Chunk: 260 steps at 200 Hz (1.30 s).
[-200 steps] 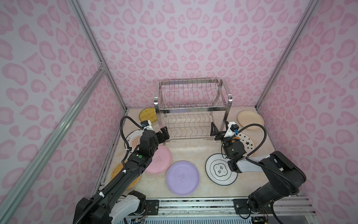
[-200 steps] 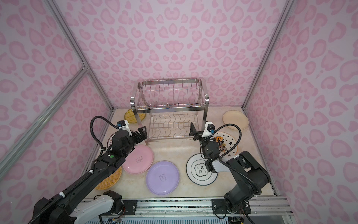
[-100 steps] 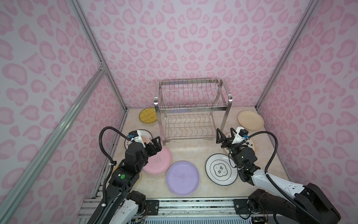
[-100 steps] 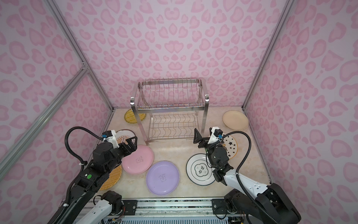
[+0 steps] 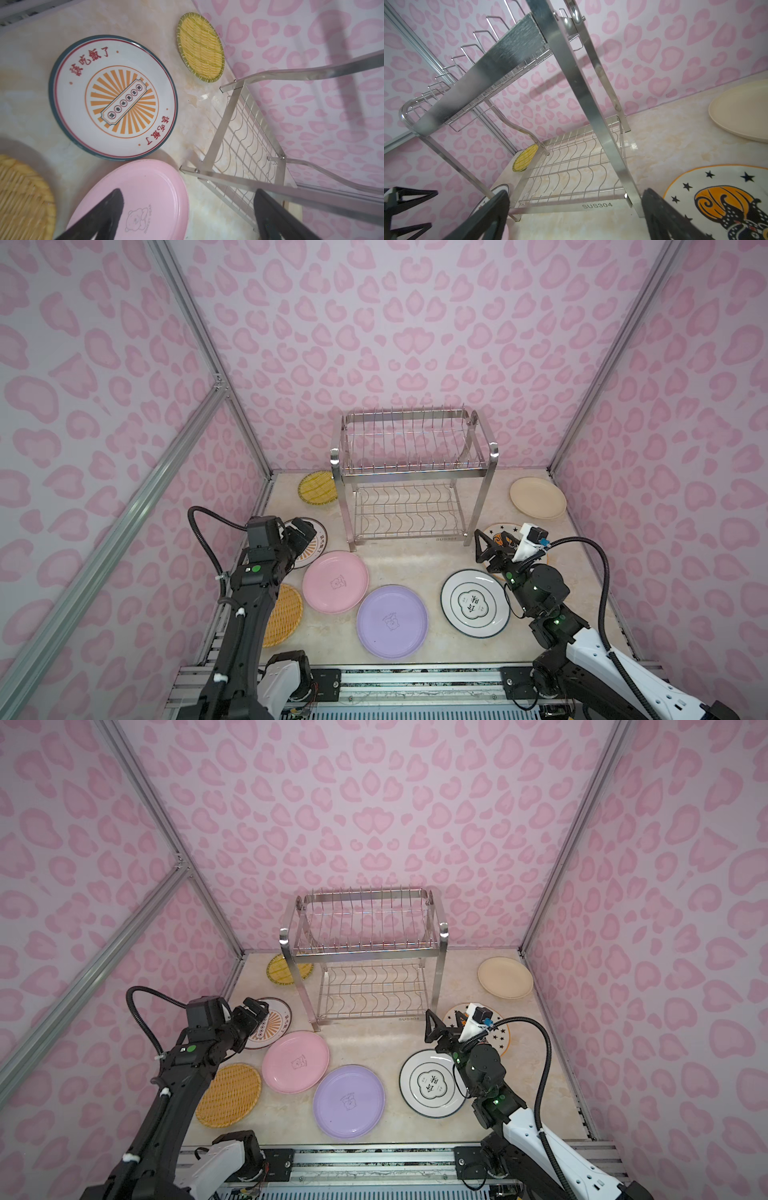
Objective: Load the plates into the dish rack
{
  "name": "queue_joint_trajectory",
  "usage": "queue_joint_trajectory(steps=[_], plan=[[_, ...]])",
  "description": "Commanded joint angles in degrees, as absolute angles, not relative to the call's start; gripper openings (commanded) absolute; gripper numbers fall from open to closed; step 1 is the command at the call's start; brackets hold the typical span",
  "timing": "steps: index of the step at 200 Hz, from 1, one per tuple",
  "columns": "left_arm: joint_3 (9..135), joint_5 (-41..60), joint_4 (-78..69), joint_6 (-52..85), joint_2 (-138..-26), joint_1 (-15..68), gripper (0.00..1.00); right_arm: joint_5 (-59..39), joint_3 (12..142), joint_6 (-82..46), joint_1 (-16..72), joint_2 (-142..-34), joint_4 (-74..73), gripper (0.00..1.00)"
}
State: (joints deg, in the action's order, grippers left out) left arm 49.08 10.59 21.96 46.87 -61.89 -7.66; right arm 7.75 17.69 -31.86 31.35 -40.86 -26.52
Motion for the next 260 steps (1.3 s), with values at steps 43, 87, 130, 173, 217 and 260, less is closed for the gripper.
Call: queue_joint_trajectory(steps=[43, 87, 130, 173, 217, 260], plan=[[70.1, 15.6, 10.2, 41.9, -92.2, -12.6, 0.92, -1.3, 17.0, -35.8, 31.4, -34.7, -18.3, 1.0], [82.4, 26.5, 6.9, 43.5, -111.6, -18.3, 0.82, -4.5, 16.5, -34.5, 31.4, -32.5, -18.6, 1.0], [95.4, 30.2, 11.8, 38.3, -123.5, -18.3, 0.79, -8.2, 17.0, -36.3, 31.4, -37.9, -23.3, 1.0], [104.6, 32.3, 14.2, 38.1, -133.5, -18.4, 0.75, -10.7, 17.8, -38.2, 31.4, -42.4, -26.6, 0.99], [111.0, 34.6, 17.0, 37.4, -139.5, -18.4, 0.71, -10.5, 18.2, -38.0, 31.4, -42.1, -25.5, 1.0], [113.0, 37.1, 16.9, 38.8, -142.7, -18.2, 0.6, -10.5, 18.0, -39.4, 31.4, -43.2, -26.9, 1.0]])
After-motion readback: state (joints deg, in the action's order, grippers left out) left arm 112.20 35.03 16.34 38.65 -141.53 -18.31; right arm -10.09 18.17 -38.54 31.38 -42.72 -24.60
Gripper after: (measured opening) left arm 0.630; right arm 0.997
